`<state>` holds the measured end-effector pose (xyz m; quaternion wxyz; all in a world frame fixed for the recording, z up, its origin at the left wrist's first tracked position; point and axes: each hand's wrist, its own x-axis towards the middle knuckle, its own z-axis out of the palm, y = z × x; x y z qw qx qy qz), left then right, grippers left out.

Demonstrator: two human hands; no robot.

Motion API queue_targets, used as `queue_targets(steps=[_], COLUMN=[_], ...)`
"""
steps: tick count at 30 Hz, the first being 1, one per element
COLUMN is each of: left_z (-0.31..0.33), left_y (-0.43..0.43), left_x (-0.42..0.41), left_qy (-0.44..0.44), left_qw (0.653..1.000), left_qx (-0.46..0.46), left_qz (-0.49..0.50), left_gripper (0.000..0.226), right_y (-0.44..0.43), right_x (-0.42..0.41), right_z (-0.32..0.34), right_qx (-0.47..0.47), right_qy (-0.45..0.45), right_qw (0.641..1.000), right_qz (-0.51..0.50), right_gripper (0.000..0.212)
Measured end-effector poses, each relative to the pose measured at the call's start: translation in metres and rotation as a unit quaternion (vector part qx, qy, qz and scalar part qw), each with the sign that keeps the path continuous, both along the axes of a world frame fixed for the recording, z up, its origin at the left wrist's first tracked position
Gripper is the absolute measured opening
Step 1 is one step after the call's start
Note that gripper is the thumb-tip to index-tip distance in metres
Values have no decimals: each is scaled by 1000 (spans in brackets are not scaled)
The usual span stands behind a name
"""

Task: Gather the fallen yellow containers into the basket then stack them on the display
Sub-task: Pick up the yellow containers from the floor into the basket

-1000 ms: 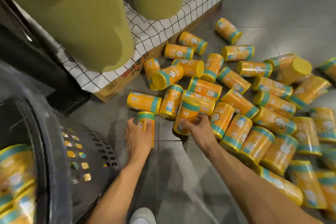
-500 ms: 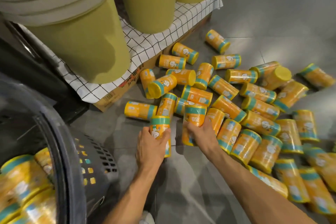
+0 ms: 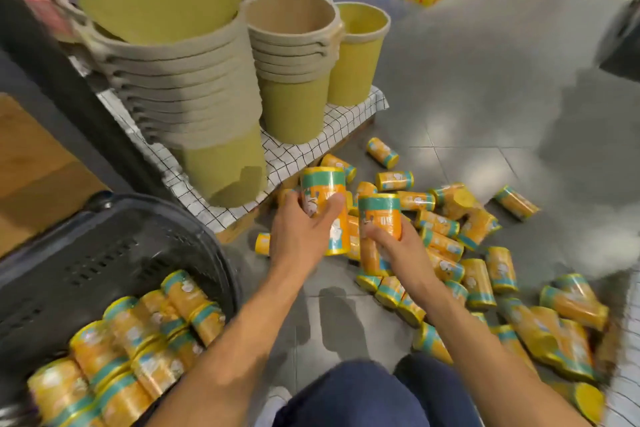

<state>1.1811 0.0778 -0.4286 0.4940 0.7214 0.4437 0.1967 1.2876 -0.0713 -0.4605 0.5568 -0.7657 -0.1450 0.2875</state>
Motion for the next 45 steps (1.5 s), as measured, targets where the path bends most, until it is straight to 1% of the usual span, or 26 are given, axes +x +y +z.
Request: queue_targets(steps=[2, 4, 5, 8, 9, 12, 14, 15, 16, 17, 18, 19, 20, 21, 22, 25, 27, 30, 31, 33, 35, 37, 38, 40, 42, 45], left_z=[30, 49, 54, 56, 52, 23, -1, -16, -31, -48, -64, -79, -91, -101, -110, -130, -143, -160, -164, -171, -177, -181, -183, -187, -189, -186], left_y=[21, 46, 60, 105, 118, 153, 172, 181, 189, 196, 201, 205, 208, 209, 211, 213, 214, 215, 216, 216, 215, 211, 210, 207, 207, 211], left_x=[-18, -41, -55, -104, -121, -173, -201, -211, -220, -226, -232, -236, -241, -243, -245, -245, -245, -247, -247, -246, -244, -242, -242, -243, -245, -249], left_qy=[-9, -12, -11, -20, -14, 48, 119, 162, 200, 226, 243, 255, 264, 273, 286, 329, 340, 333, 335, 347, 361, 378, 383, 388, 387, 386], left_qw=[1000, 999, 999, 993, 990, 981, 973, 966, 957, 950, 944, 937, 932, 928, 925, 916, 913, 914, 912, 909, 907, 904, 903, 904, 906, 908], left_qx=[3, 4, 3, -22, -31, -35, -25, -37, -57, -78, -100, -118, -131, -134, -133, -123, -120, -134, -132, -119, -103, -82, -63, -31, -32, -56], left_qz=[18, 37, 51, 115, 137, 183, 198, 200, 200, 200, 202, 206, 211, 214, 210, 194, 189, 190, 195, 197, 193, 184, 182, 176, 171, 151], left_gripper=[61, 58, 55, 62, 61, 47, 52, 55, 57, 60, 66, 73, 78, 78, 77, 76, 76, 60, 58, 64, 80, 94, 92, 81, 75, 66], right_y=[15, 36, 49, 92, 108, 154, 178, 189, 197, 204, 209, 214, 218, 222, 228, 244, 254, 266, 269, 272, 273, 271, 269, 267, 266, 269], right_x=[-11, -22, -30, -58, -70, -111, -139, -152, -165, -178, -191, -202, -213, -223, -231, -248, -248, -240, -239, -240, -246, -251, -251, -250, -249, -249], right_z=[28, 55, 66, 91, 95, 95, 87, 80, 72, 64, 53, 41, 29, 16, 1, -44, -67, -97, -107, -119, -135, -153, -159, -165, -162, -152], right_qx=[0, 2, 1, -14, -13, -58, -97, -107, -122, -153, -198, -243, -281, -313, -345, -427, -456, -487, -493, -501, -500, -497, -494, -486, -483, -479], right_qy=[-10, -17, -23, -45, -46, -87, -133, -156, -182, -217, -271, -323, -355, -358, -332, -212, -144, -48, -25, 0, 5, 16, 18, 26, 41, 41], right_qw=[999, 997, 995, 986, 982, 961, 943, 932, 917, 895, 859, 816, 776, 747, 724, 670, 663, 673, 678, 680, 674, 664, 662, 679, 691, 706], right_qz=[31, 75, 97, 162, 185, 255, 290, 309, 332, 359, 386, 413, 439, 465, 497, 569, 576, 554, 545, 536, 544, 559, 562, 550, 536, 520], right_gripper=[46, 38, 37, 37, 36, 34, 45, 50, 52, 55, 59, 63, 65, 64, 64, 62, 59, 64, 67, 80, 90, 87, 83, 70, 61, 58])
